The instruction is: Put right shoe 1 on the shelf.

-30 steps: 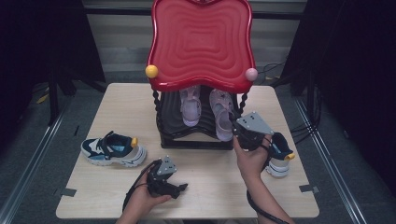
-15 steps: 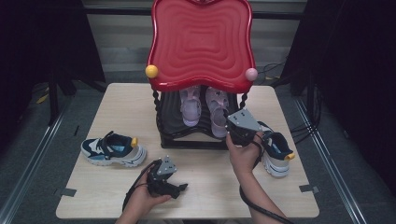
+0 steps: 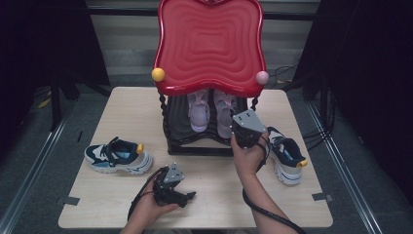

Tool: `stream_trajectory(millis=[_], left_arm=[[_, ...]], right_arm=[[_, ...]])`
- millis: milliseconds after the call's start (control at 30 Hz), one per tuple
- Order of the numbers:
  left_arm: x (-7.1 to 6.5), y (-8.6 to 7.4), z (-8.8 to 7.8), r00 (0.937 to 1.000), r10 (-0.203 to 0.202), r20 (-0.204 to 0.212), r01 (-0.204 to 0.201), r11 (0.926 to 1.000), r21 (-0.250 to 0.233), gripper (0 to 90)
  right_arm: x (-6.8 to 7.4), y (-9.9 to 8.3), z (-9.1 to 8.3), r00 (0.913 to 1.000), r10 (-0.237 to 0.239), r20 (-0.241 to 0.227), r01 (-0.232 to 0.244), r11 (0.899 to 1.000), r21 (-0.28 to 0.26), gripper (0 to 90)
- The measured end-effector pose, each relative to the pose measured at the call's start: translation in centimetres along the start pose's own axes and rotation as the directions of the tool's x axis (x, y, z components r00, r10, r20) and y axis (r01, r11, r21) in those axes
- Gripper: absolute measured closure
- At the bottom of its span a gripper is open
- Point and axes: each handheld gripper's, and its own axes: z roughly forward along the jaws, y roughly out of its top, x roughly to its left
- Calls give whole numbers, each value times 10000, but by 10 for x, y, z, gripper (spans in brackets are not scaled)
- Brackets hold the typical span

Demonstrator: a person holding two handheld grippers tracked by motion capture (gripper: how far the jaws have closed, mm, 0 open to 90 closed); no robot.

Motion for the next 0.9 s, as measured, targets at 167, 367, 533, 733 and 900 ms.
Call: stream_trajectory(millis=[167,367,533,733,900], left_arm=[[0,0,0,10000,2,0,-2,10000,3,149],[0,0,0,10000,2,0,-2,10000,3,148],[0,0,0,10000,3,-1,-3,10000,5,149],[0,0,0,10000,1,5,-1,10000,0,149],[0,0,0,10000,-3,6,3,10000,-13,149]], right_arm=[[5,1,8,9996,-95,256,97,9999,-85,853],[8,1,17,9986,16,529,-7,9998,-181,852],[13,2,24,9982,-171,578,185,9996,-235,852],[18,-1,29,9972,-364,656,383,9989,-267,851],[21,-5,29,9972,-437,613,454,9986,-269,846]])
